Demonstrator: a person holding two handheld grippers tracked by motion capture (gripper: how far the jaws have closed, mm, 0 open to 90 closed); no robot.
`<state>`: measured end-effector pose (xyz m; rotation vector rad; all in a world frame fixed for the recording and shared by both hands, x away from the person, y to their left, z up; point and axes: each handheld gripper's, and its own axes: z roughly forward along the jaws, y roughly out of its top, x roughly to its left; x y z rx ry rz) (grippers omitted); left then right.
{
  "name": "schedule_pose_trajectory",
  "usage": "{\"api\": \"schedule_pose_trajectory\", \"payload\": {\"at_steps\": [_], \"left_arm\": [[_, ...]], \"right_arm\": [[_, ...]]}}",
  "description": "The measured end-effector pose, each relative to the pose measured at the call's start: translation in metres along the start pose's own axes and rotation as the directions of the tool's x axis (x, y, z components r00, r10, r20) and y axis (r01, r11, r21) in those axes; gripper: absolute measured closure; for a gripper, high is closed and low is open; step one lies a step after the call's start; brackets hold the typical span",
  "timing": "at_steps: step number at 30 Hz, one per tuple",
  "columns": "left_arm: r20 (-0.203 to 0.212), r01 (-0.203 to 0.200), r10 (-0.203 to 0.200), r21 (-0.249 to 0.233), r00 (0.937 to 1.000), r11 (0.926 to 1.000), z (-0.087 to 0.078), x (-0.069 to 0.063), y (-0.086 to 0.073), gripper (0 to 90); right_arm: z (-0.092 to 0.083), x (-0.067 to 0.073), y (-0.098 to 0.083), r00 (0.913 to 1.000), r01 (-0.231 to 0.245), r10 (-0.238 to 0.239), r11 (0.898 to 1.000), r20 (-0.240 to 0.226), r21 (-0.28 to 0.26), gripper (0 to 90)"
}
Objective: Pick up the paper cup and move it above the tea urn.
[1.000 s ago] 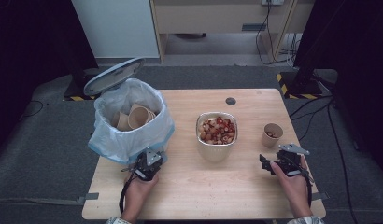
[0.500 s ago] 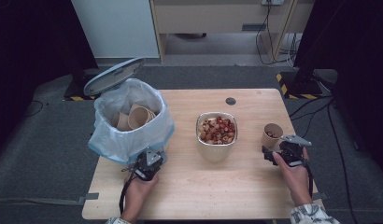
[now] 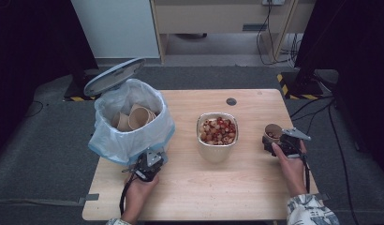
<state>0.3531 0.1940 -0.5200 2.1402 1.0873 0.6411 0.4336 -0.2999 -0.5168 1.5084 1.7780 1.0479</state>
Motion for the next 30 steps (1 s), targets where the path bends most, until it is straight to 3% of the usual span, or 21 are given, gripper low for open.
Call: {"api": "schedule_pose_trajectory", "payload": {"at_steps": [12,24,30], "left_arm": [[-0.001,0.000,0.000,0.000,1.0000,1.0000,0.000,0.000,0.000,89.4],[-0.001,0.000,0.000,0.000,1.0000,1.0000,0.000,0.000,0.000,89.4],[-0.001,0.001,-0.001,-0.001,1.0000,1.0000,0.000,0.000,0.000,89.5]], "right_arm": [[0.005,0.003,0.008,0.9987,0.047,-0.047,0.999,0.020,0.024,13.4],[0.017,0.003,0.009,0.9991,0.034,-0.035,0.999,0.024,0.009,23.4],[0.016,-0.002,0.010,0.9983,0.055,-0.055,0.998,-0.020,0.018,27.7]]}}
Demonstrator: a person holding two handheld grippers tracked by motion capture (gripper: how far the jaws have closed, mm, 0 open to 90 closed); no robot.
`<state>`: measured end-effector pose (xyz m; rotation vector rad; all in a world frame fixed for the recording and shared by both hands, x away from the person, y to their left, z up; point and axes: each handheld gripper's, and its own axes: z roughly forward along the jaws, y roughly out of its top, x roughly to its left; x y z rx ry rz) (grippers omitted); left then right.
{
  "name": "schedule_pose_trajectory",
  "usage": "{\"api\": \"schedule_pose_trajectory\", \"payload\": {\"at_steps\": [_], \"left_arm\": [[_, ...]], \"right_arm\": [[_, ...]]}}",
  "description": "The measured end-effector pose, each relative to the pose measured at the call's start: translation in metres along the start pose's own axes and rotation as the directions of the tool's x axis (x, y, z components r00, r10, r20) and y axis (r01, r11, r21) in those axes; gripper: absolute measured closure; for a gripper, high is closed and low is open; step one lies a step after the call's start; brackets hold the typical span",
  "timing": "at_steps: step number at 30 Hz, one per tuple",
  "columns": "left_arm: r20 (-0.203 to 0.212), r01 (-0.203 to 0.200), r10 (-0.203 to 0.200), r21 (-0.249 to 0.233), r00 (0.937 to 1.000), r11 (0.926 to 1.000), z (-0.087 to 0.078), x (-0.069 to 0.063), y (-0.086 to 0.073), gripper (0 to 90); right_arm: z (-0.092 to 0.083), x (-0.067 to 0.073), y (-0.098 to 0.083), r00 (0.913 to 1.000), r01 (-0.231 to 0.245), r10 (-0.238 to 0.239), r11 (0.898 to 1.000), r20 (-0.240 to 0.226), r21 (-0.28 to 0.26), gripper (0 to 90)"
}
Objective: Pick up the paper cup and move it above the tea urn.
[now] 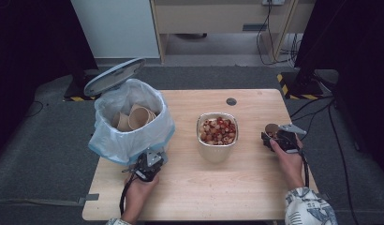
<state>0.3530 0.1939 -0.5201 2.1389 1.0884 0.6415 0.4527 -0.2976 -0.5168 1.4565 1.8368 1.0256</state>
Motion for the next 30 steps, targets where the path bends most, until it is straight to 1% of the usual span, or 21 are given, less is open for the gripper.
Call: {"api": "schedule_pose_trajectory", "payload": {"at_steps": [3,9,15,18,22,27,30], "left_arm": [[0.000,0.000,0.000,0.000,1.0000,1.0000,0.000,0.000,0.000,89.5],[-0.001,0.000,0.000,0.000,1.0000,1.0000,0.000,0.000,0.000,89.5],[-0.001,0.000,0.000,0.000,1.0000,1.0000,0.000,0.000,0.000,89.4],[0.000,0.001,-0.001,0.000,1.0000,1.0000,0.000,0.000,0.000,89.4],[0.000,0.001,-0.001,0.000,1.0000,1.0000,0.000,0.000,0.000,89.4],[-0.001,0.000,0.000,0.000,1.0000,1.0000,0.000,0.000,0.000,89.4],[-0.001,0.000,0.000,0.000,1.0000,1.0000,0.000,0.000,0.000,89.4]], "right_arm": [[-0.003,0.000,0.001,0.9997,0.020,-0.020,1.000,-0.013,0.012,28.8],[-0.014,0.001,0.009,0.9980,0.055,-0.055,0.998,-0.031,-0.005,30.0],[-0.028,-0.002,0.025,0.9944,0.097,-0.097,0.995,-0.041,-0.020,30.6],[-0.035,-0.002,0.035,0.9913,0.123,-0.124,0.992,-0.044,-0.031,30.9],[-0.043,-0.001,0.049,0.9841,0.170,-0.171,0.985,-0.048,-0.040,31.0],[-0.052,0.000,0.071,0.9783,0.195,-0.199,0.979,-0.059,-0.059,31.1],[-0.057,0.001,0.085,0.9717,0.220,-0.225,0.973,-0.071,-0.072,31.2]]}}
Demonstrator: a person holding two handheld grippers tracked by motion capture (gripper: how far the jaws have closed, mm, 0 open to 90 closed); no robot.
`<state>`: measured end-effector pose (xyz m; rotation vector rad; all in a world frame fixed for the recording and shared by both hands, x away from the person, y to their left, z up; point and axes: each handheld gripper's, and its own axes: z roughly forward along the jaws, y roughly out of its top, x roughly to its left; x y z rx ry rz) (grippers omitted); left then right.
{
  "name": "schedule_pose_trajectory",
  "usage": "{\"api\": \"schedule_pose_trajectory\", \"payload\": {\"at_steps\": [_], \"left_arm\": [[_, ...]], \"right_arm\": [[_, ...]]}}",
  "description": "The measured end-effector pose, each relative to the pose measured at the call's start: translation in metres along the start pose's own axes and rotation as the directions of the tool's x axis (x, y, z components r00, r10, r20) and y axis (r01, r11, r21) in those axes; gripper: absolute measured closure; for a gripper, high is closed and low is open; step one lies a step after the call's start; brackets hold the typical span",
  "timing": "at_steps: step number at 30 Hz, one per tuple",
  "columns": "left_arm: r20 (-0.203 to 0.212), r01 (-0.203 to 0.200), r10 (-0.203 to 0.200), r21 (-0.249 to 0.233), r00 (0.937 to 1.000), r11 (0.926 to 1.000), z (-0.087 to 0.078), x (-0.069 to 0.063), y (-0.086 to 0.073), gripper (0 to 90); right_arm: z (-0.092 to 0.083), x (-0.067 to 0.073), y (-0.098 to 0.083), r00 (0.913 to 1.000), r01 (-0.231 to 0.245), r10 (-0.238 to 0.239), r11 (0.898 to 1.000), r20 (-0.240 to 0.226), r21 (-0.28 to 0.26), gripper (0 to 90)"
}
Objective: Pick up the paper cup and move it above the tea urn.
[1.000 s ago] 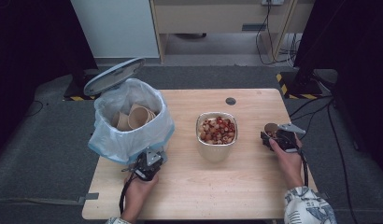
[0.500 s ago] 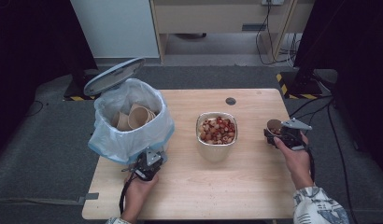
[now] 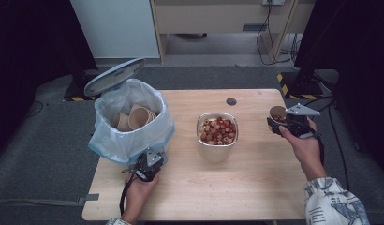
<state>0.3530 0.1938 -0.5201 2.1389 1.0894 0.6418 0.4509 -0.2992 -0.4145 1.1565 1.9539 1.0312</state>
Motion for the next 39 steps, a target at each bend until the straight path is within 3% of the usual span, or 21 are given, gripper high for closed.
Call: {"api": "schedule_pose_trajectory", "payload": {"at_steps": [2,5,9,15,16,23,26,31,36,39], "left_arm": [[0.000,0.000,0.000,0.000,1.0000,1.0000,0.000,0.000,0.000,89.4],[0.000,0.000,0.000,0.000,1.0000,1.0000,0.000,0.000,0.000,89.4],[-0.001,0.000,0.000,0.000,1.0000,1.0000,0.000,0.000,0.000,89.5],[-0.001,0.000,0.000,0.000,1.0000,1.0000,0.000,0.000,0.000,89.4],[-0.001,0.000,0.000,0.000,1.0000,1.0000,0.000,0.000,0.000,89.5],[0.000,0.000,0.000,0.000,1.0000,1.0000,0.000,0.000,0.000,89.4],[0.000,-0.001,0.001,0.000,1.0000,1.0000,0.000,0.000,0.000,89.5],[0.000,-0.001,0.001,0.000,1.0000,1.0000,0.000,0.000,0.000,89.4],[-0.001,-0.001,0.001,0.001,1.0000,1.0000,0.000,0.000,0.000,89.4],[0.000,0.000,0.000,0.000,1.0000,1.0000,0.000,0.000,0.000,89.5]], "right_arm": [[-0.003,-0.003,0.009,0.9999,-0.011,0.011,1.000,-0.012,-0.012,31.2],[-0.005,-0.002,0.021,0.9999,0.014,-0.015,1.000,-0.005,-0.016,31.2],[-0.008,0.002,0.034,0.9982,0.035,-0.037,0.999,-0.048,-0.038,31.1],[-0.013,0.002,0.050,0.9978,0.043,-0.046,0.997,-0.048,-0.057,31.1],[-0.014,0.004,0.053,0.9960,0.056,-0.060,0.997,-0.066,-0.060,31.1],[-0.015,0.010,0.065,0.9940,0.078,-0.082,0.995,-0.072,-0.064,31.1],[-0.015,0.018,0.073,0.9854,0.122,-0.130,0.990,-0.110,-0.076,30.9],[-0.016,0.017,0.080,0.9865,0.121,-0.129,0.990,-0.101,-0.076,30.9],[-0.016,0.027,0.089,0.9767,0.147,-0.160,0.984,-0.143,-0.098,30.9],[-0.016,0.027,0.093,0.9781,0.145,-0.158,0.985,-0.136,-0.095,30.9]]}}
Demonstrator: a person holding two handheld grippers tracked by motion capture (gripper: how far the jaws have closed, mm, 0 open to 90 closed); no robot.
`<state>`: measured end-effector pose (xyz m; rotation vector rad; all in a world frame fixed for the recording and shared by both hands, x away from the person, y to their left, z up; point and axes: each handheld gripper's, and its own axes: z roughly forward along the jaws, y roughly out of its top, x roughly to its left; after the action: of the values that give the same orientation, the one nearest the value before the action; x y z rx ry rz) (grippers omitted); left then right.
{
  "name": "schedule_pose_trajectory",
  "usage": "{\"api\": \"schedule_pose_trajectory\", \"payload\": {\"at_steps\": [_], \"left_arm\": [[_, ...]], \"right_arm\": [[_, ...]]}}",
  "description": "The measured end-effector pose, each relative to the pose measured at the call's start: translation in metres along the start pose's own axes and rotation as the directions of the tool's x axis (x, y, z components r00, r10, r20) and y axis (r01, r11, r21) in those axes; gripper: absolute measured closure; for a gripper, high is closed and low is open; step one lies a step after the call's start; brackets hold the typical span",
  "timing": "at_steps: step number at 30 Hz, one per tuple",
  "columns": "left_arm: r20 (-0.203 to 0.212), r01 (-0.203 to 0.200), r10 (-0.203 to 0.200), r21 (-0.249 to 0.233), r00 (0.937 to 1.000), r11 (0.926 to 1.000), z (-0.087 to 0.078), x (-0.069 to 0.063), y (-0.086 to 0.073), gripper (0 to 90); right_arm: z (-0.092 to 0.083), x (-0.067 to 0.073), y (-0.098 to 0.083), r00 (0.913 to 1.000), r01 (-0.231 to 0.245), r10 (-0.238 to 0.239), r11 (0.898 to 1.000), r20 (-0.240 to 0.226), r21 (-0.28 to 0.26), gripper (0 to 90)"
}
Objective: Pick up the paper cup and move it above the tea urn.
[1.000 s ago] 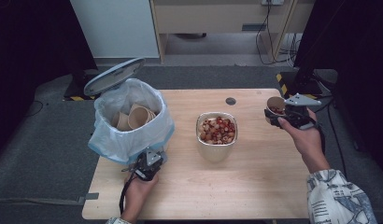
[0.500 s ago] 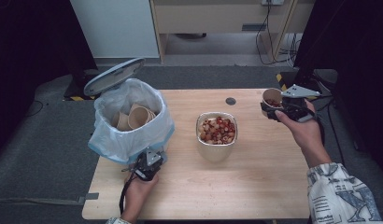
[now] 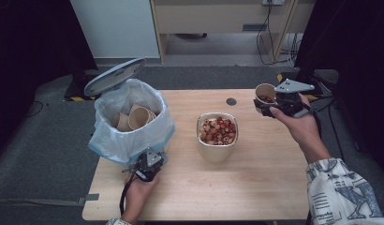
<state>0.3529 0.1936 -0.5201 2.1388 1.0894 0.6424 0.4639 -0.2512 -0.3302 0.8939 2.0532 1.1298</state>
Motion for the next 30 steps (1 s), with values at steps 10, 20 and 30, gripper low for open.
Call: {"api": "schedule_pose_trajectory", "payload": {"at_steps": [10,20,30], "left_arm": [[0.000,-0.001,0.001,0.000,1.0000,1.0000,0.000,0.000,0.000,89.5],[0.000,-0.001,0.001,0.000,1.0000,1.0000,0.000,0.000,0.000,89.4],[0.000,-0.001,0.001,0.000,1.0000,1.0000,0.000,0.000,0.000,89.5]], "right_arm": [[0.003,0.007,0.014,0.9994,0.029,-0.029,1.000,-0.016,-0.003,30.7],[0.007,0.014,0.024,0.9969,0.072,-0.072,0.997,-0.031,-0.003,30.6],[0.013,0.021,0.031,0.9937,0.100,-0.101,0.995,-0.049,-0.007,30.6]]}}
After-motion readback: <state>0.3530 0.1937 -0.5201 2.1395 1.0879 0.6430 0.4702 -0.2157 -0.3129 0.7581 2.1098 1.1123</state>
